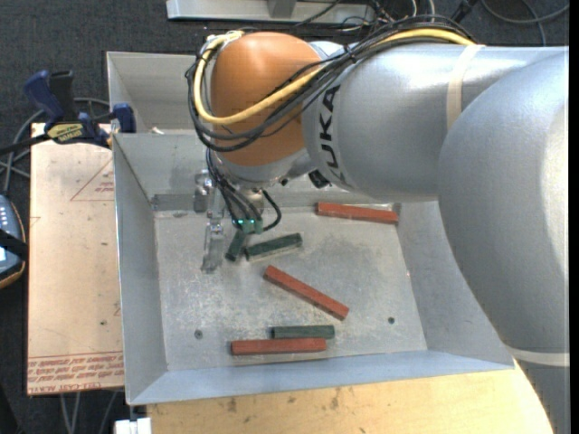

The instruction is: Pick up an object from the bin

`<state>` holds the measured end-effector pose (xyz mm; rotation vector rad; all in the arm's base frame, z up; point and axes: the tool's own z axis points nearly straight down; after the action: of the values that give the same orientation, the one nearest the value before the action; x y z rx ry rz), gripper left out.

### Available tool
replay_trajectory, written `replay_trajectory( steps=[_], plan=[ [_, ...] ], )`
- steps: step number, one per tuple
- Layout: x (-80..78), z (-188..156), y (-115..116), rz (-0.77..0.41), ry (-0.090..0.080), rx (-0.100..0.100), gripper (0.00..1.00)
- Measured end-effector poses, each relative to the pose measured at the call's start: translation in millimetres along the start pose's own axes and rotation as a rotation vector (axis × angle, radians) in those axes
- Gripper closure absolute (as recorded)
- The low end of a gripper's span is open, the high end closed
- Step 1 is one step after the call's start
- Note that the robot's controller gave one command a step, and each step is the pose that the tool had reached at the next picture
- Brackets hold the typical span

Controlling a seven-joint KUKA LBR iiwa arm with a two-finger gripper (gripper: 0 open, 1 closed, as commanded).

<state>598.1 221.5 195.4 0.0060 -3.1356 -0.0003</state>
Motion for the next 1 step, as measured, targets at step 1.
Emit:
replay_trajectory(
  steps=[1],
  plan=[
    [31.8,89.8,-63.4,-0.007,0.003,0.004,0.00]
  ],
)
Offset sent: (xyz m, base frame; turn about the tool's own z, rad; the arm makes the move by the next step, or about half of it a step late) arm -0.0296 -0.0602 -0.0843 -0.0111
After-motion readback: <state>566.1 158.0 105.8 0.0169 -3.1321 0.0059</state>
